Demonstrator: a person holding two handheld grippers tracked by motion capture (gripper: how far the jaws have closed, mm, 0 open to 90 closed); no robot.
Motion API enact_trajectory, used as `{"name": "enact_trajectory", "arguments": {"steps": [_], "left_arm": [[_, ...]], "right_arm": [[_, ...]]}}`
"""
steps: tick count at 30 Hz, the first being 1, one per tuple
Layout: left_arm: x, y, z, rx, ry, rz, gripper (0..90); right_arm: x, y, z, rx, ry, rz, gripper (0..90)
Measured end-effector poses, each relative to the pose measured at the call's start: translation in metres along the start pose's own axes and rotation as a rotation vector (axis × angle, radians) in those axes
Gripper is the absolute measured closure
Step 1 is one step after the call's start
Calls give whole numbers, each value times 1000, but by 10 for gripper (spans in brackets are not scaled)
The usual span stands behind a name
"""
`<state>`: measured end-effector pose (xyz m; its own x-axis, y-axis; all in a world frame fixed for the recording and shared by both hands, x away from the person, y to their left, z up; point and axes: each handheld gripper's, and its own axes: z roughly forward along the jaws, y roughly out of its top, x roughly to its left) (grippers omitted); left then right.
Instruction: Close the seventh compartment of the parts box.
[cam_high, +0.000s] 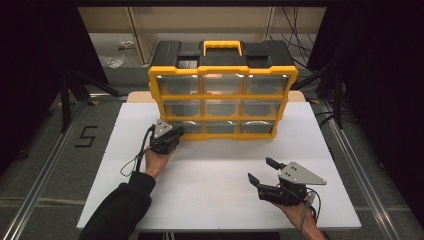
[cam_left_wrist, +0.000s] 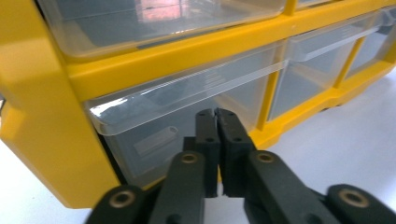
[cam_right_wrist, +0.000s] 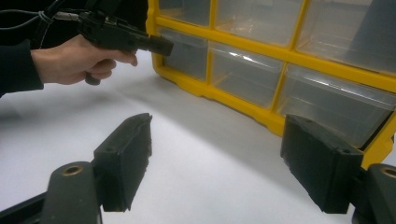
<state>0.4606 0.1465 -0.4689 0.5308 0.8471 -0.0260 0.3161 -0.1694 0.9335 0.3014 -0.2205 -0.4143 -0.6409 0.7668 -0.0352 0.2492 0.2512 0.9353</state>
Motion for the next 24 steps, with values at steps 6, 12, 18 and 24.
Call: {"name": "enact_trajectory", "arguments": {"steps": [6,12,18,24], "left_arm": [[-2,1,-4,14,-26,-17,721],[-7,5,-10,22,-51,-46,506],[-12,10,-20,-12,-96,-79,421],[-17,14,-27,-38,-146,-86,331]], "right_arm": [[0,0,0,-1,0,0,257],[0,0,0,-3,1,-1,257],[0,0,0,-2,1,-1,257],[0,0,0,-1,0,-2,257]]}}
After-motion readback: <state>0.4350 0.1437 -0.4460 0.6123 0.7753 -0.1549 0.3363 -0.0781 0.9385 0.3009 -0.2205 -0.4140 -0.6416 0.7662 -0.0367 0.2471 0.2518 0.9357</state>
